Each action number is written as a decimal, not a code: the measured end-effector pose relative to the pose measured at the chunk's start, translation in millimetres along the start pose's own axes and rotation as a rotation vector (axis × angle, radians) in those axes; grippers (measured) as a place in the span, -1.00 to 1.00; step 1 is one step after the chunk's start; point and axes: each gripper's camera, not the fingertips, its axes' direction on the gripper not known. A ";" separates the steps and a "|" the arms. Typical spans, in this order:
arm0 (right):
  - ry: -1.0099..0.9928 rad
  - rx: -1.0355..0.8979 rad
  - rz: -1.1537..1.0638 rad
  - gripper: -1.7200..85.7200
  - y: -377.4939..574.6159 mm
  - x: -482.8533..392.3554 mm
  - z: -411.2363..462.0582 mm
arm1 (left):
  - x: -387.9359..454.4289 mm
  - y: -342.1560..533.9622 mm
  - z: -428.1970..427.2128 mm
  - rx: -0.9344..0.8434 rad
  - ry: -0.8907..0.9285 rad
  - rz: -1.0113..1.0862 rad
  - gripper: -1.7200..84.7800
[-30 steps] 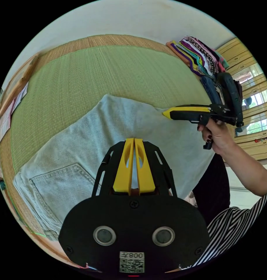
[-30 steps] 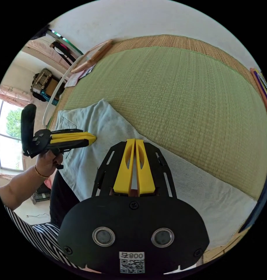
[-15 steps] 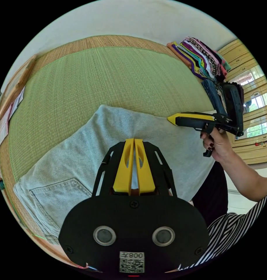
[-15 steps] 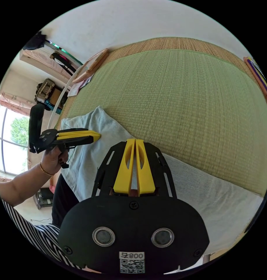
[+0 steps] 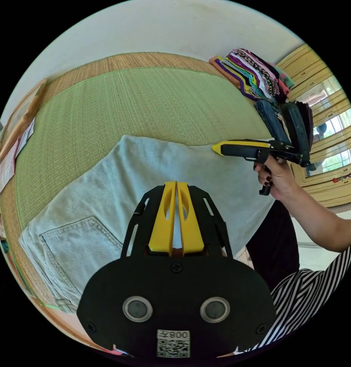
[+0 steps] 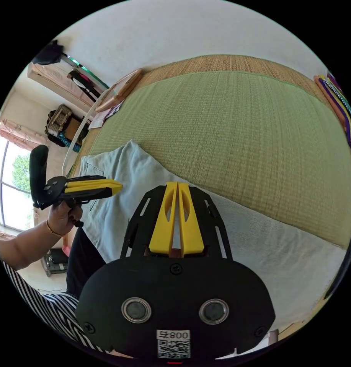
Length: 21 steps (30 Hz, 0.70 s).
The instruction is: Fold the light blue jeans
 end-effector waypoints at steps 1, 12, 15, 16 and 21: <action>-0.019 0.023 0.006 -0.96 10.0 2.3 -11.6 | 8.4 3.0 0.8 -0.008 0.009 0.010 -0.96; 0.039 -0.032 0.126 -0.96 157.7 37.3 -84.9 | 64.0 6.4 52.3 -0.148 0.037 -0.026 -0.96; 0.031 0.008 0.194 -0.96 179.9 51.7 -102.7 | 84.2 -10.4 51.2 -0.123 -0.010 -0.006 -0.96; 0.038 0.032 0.199 -0.96 186.6 54.0 -111.7 | 94.2 -16.9 50.3 -0.107 -0.010 0.012 -0.96; 0.091 0.022 0.258 -0.96 214.4 76.6 -122.0 | 125.7 -40.9 86.4 -0.222 0.024 0.031 -0.96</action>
